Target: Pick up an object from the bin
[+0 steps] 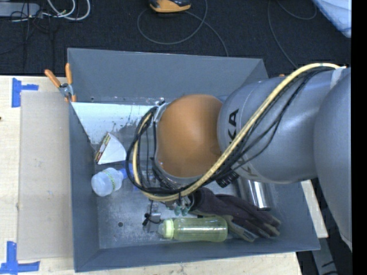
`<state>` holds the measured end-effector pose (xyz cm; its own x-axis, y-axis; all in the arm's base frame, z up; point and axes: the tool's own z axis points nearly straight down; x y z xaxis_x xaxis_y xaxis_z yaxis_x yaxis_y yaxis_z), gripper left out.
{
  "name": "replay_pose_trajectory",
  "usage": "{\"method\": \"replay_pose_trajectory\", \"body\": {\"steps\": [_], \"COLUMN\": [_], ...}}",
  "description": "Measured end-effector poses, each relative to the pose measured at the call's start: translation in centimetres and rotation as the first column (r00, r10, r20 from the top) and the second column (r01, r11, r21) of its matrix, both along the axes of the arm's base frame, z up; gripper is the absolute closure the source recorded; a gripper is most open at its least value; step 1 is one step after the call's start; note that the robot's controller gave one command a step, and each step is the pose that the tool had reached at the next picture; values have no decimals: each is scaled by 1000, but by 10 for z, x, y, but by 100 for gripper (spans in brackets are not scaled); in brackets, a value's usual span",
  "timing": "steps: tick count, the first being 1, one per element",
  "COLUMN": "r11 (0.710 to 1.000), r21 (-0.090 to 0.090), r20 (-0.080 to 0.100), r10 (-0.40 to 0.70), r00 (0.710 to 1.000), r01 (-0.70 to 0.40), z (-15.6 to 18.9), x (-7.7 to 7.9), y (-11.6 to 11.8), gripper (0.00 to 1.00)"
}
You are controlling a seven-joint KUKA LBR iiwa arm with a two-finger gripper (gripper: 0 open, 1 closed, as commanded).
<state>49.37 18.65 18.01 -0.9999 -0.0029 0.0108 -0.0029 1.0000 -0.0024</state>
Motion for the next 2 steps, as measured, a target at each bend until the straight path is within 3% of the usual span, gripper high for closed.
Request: {"method": "replay_pose_trajectory", "body": {"steps": [1, 2], "r11": [1000, 998], "r21": [2, 2], "r20": [8, 3], "r10": [-4, 65], "r00": [1000, 998], "r01": [4, -65], "z": [4, -18], "x": [2, -4], "y": [-1, -23], "gripper": [0, 0]}}
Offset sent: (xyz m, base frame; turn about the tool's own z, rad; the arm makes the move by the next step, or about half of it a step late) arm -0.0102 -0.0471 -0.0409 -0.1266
